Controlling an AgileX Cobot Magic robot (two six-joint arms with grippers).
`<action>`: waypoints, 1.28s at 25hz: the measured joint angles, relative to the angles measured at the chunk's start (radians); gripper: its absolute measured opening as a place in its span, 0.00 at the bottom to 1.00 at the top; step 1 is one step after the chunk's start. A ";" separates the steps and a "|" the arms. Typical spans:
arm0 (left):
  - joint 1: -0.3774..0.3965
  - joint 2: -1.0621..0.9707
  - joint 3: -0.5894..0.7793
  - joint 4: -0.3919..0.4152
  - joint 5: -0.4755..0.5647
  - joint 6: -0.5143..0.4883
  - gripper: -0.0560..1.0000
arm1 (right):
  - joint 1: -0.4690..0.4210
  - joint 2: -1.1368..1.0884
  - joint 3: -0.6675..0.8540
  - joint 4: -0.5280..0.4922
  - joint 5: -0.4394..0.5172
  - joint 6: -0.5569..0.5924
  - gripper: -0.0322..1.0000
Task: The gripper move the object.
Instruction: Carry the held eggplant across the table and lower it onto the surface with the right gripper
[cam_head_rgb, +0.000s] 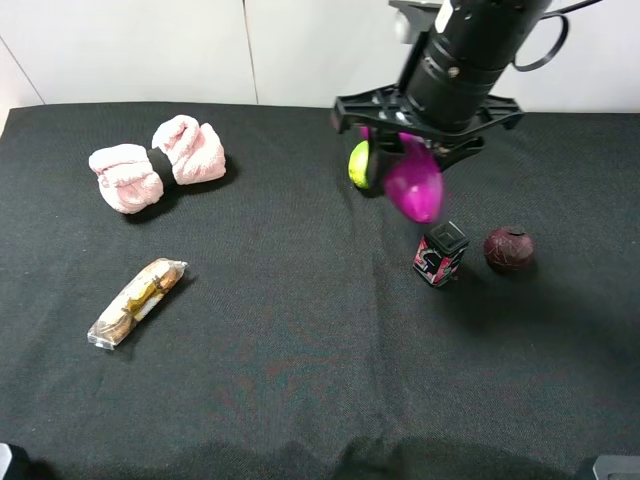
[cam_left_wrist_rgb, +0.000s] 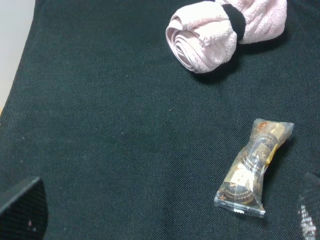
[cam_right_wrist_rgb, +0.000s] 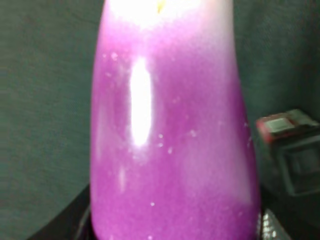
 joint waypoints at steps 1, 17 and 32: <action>0.000 0.000 0.000 0.000 0.000 0.000 1.00 | 0.015 0.000 0.000 0.001 -0.008 0.017 0.41; 0.000 0.000 0.000 0.000 0.000 0.000 1.00 | 0.184 0.022 0.000 0.047 -0.193 0.220 0.41; 0.000 0.000 0.000 0.000 0.000 0.000 1.00 | 0.272 0.232 -0.081 0.169 -0.313 0.201 0.41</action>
